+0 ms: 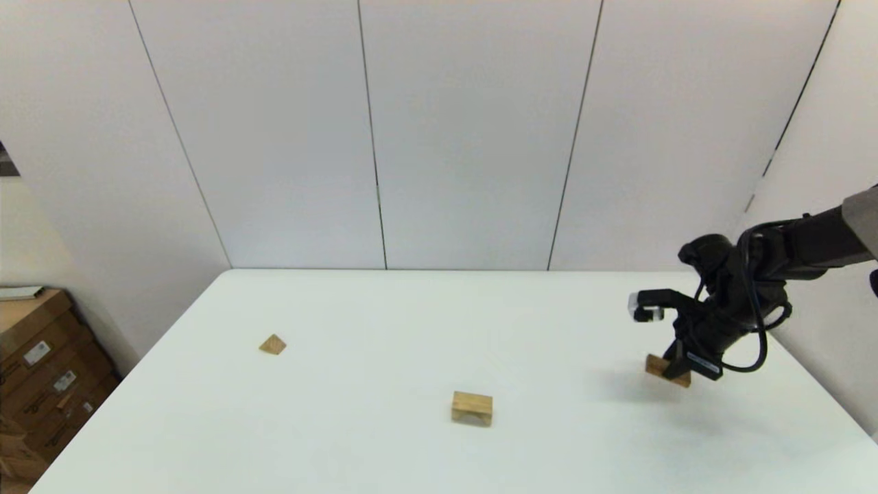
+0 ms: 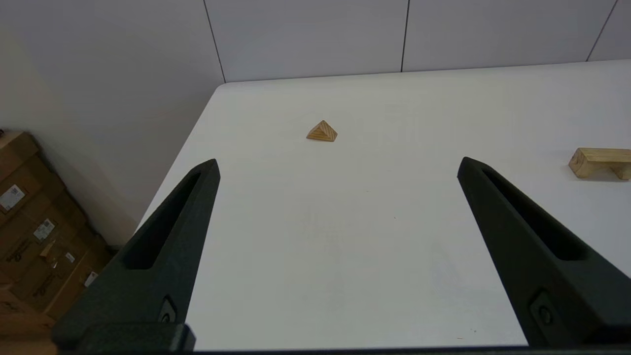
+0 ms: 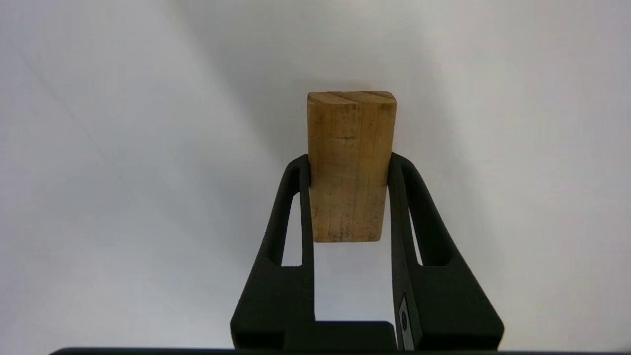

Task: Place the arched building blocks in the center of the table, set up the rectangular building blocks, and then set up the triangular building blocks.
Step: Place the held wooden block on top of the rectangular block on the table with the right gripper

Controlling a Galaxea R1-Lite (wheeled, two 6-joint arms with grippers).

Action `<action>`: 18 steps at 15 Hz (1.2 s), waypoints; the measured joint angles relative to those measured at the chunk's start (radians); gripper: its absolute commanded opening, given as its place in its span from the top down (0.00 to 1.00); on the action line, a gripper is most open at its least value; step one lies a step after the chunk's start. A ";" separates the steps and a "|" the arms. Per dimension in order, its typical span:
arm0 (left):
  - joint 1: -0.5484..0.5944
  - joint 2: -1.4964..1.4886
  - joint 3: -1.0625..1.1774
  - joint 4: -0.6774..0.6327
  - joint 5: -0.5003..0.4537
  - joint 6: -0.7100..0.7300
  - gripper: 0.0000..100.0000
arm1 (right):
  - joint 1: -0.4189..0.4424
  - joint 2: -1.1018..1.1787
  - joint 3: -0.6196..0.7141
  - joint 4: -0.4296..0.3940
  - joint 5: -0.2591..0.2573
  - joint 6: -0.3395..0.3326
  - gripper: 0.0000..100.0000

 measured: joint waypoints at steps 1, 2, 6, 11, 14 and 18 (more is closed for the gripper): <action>0.000 0.000 0.000 0.000 0.000 0.000 0.00 | 0.006 -0.024 -0.013 0.004 0.000 0.003 1.00; 0.000 0.000 0.000 0.000 0.000 0.000 0.00 | 0.014 -0.048 -0.037 0.022 0.001 0.006 1.00; 0.000 0.000 0.000 0.000 0.000 0.000 0.00 | 0.078 -0.132 -0.189 0.213 0.020 0.008 1.00; 0.000 0.000 0.000 0.000 0.000 0.000 0.00 | 0.277 -0.173 -0.273 0.298 0.026 0.009 1.00; 0.000 0.000 0.000 0.000 0.000 0.000 0.00 | 0.414 -0.172 -0.289 0.300 0.016 0.012 1.00; 0.000 0.000 0.000 0.000 0.000 0.000 0.00 | 0.574 -0.136 -0.313 0.299 -0.002 0.044 1.00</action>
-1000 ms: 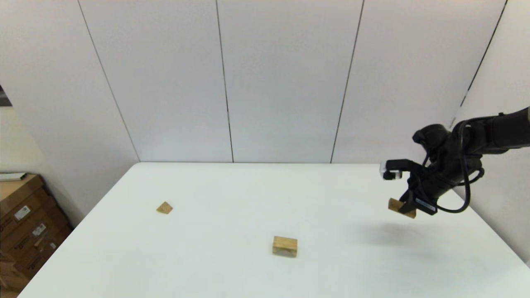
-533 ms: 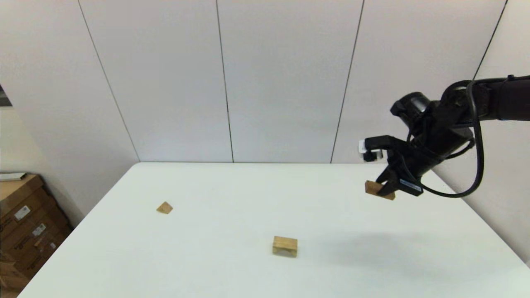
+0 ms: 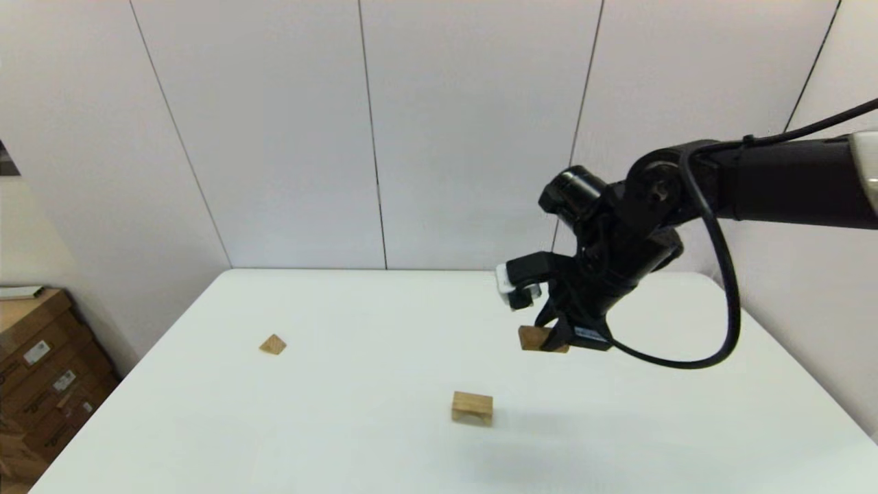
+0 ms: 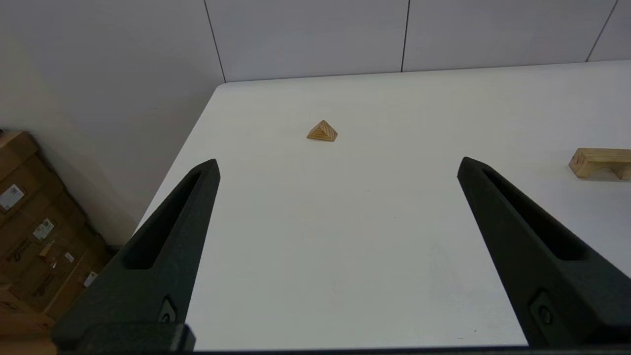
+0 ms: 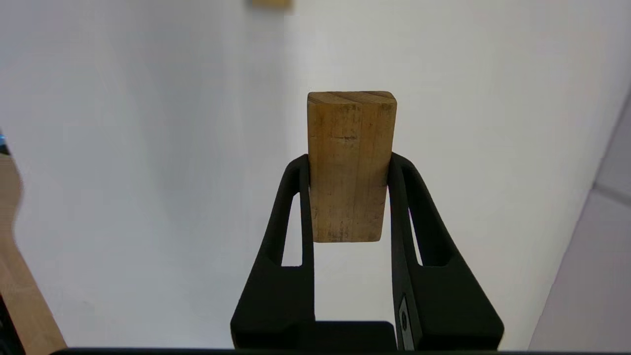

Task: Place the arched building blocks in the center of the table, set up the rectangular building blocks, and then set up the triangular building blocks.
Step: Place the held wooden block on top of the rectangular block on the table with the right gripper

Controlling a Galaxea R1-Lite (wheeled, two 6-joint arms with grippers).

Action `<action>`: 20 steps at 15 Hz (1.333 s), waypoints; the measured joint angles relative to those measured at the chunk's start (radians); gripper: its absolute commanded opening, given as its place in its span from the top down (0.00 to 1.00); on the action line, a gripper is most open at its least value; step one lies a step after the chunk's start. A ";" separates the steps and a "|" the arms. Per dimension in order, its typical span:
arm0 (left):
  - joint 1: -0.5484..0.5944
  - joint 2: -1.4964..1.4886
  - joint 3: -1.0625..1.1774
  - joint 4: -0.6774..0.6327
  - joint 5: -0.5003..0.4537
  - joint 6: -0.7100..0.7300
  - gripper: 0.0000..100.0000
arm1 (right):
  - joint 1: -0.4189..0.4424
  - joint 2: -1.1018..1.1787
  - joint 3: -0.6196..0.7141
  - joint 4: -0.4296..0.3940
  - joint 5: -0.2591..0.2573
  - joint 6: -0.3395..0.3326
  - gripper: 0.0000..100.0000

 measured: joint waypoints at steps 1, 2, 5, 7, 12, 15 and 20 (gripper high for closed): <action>0.000 0.000 0.000 0.000 0.000 0.000 0.00 | 0.034 0.016 -0.017 0.000 -0.011 0.023 1.00; 0.000 0.000 0.000 0.000 0.000 0.000 0.00 | 0.066 0.034 -0.035 -0.001 -0.024 0.049 1.00; 0.000 0.000 0.000 0.000 0.000 0.000 0.00 | 0.145 0.090 -0.072 0.000 -0.036 0.120 1.00; 0.000 0.000 0.000 0.000 0.000 0.000 0.00 | 0.182 0.121 -0.089 0.000 -0.041 0.153 1.00; 0.000 0.000 0.000 0.000 0.000 0.000 0.00 | 0.243 0.187 -0.130 0.001 -0.065 0.259 1.00; 0.000 0.000 0.000 0.000 0.000 0.000 0.00 | 0.257 0.225 -0.157 0.000 -0.067 0.306 1.00; 0.000 0.000 0.000 0.000 0.000 0.000 0.00 | 0.242 0.261 -0.166 0.019 -0.074 0.379 1.00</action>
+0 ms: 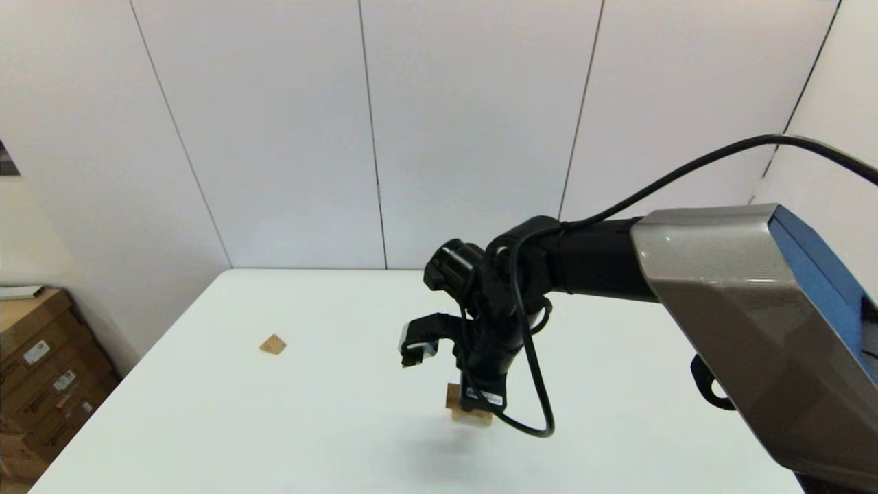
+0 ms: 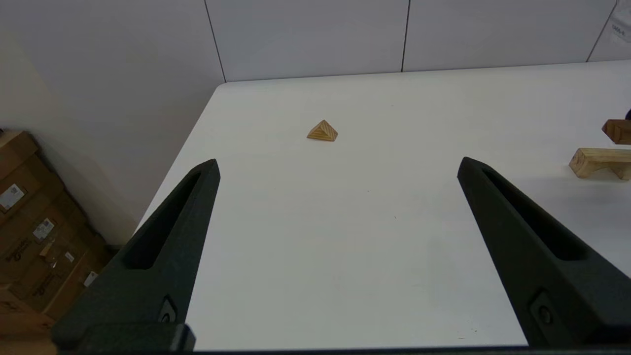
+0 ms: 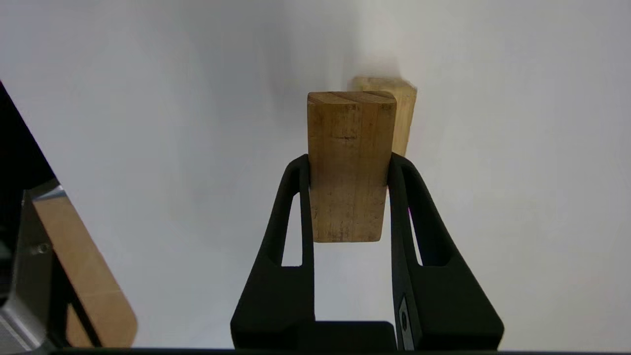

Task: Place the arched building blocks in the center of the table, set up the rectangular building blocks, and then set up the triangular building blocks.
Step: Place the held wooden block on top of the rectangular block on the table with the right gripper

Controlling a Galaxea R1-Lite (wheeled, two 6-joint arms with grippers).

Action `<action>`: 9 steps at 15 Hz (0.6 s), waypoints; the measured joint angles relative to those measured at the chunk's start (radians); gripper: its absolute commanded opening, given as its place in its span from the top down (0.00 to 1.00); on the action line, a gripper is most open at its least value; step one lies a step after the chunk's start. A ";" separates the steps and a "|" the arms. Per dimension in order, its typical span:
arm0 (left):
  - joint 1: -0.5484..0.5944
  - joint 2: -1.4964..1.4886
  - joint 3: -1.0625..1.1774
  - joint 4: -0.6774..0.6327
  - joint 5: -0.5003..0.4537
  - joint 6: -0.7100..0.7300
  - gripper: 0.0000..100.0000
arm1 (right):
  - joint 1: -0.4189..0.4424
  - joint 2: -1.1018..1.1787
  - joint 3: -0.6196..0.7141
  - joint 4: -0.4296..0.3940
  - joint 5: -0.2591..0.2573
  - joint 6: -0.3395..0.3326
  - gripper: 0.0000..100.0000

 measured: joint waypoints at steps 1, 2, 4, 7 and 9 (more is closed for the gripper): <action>0.000 0.000 0.000 0.000 0.000 0.000 0.00 | -0.007 0.003 0.000 0.000 -0.001 0.016 1.00; 0.000 0.000 0.000 0.000 0.000 0.000 0.00 | -0.012 0.006 0.001 0.001 -0.001 0.019 1.00; 0.000 0.000 0.000 0.000 0.000 0.000 0.00 | -0.023 0.013 0.004 0.000 -0.001 0.020 1.00; 0.000 0.000 0.000 0.000 0.000 0.000 0.00 | -0.026 0.031 0.002 0.000 -0.002 0.022 1.00; 0.000 0.000 0.000 0.000 0.000 0.000 0.00 | -0.027 0.043 -0.001 -0.001 -0.002 0.021 1.00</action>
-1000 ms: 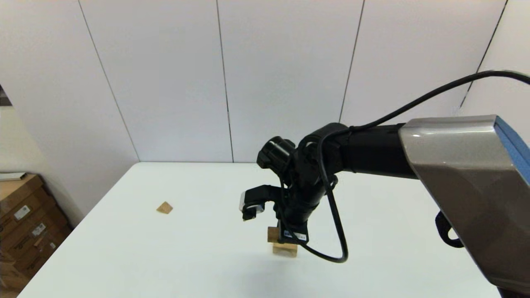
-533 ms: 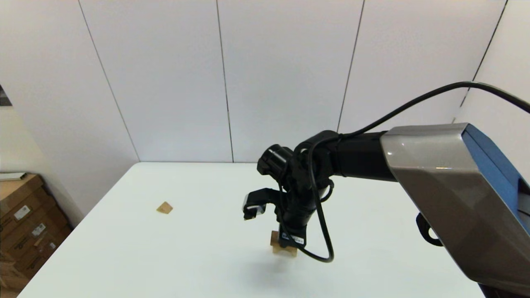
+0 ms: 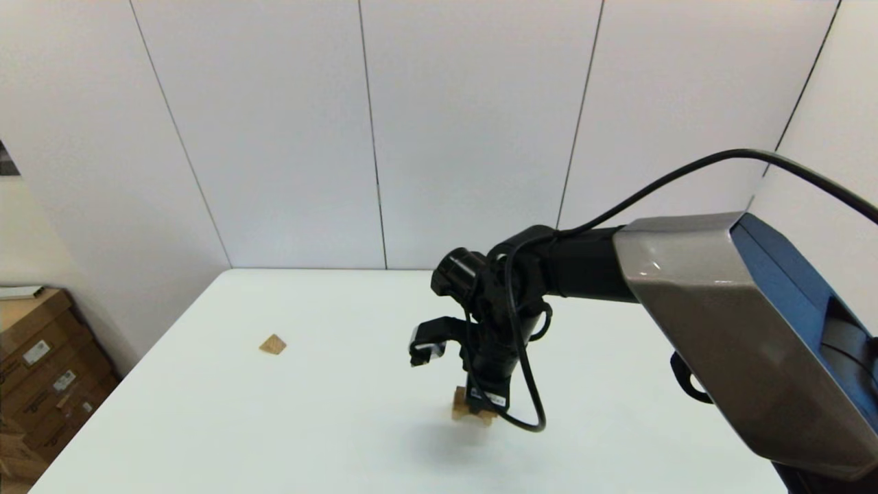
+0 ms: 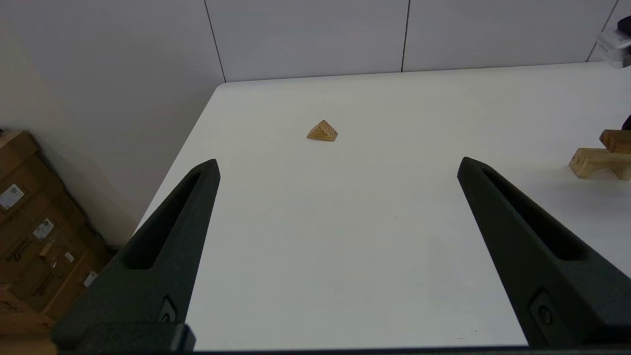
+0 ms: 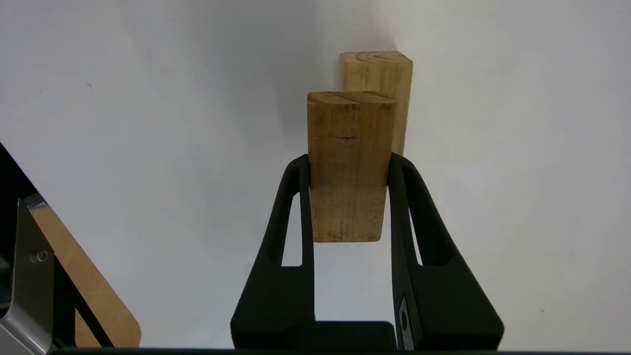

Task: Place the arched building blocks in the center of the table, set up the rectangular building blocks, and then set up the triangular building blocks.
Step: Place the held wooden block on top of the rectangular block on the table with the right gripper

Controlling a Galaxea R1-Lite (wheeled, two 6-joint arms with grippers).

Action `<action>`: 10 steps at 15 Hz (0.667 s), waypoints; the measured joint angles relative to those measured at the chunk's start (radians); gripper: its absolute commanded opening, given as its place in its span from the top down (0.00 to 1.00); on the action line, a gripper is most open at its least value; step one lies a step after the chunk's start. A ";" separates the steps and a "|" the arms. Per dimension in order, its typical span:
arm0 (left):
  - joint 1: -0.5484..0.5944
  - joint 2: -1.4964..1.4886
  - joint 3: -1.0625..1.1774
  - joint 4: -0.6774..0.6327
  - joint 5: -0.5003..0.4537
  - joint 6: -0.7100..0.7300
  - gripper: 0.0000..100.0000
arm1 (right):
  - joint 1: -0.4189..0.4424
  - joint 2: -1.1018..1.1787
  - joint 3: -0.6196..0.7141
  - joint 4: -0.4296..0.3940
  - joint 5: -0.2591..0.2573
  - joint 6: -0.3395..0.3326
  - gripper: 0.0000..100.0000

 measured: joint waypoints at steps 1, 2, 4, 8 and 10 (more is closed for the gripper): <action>0.000 0.000 0.000 0.000 0.000 0.000 0.00 | -0.001 0.005 0.000 0.000 0.000 0.000 1.00; 0.000 0.000 0.000 0.000 0.000 0.000 0.00 | -0.001 0.009 -0.001 -0.001 0.000 0.000 1.00; 0.000 0.000 0.000 0.000 0.000 0.000 0.00 | -0.001 0.016 -0.003 -0.004 0.000 -0.001 1.00; 0.000 0.000 0.000 0.000 0.000 0.000 0.00 | -0.013 0.023 -0.008 -0.009 -0.003 -0.006 1.00; 0.000 0.000 0.000 0.000 0.000 0.000 0.00 | -0.019 0.025 -0.011 -0.019 -0.011 -0.007 1.00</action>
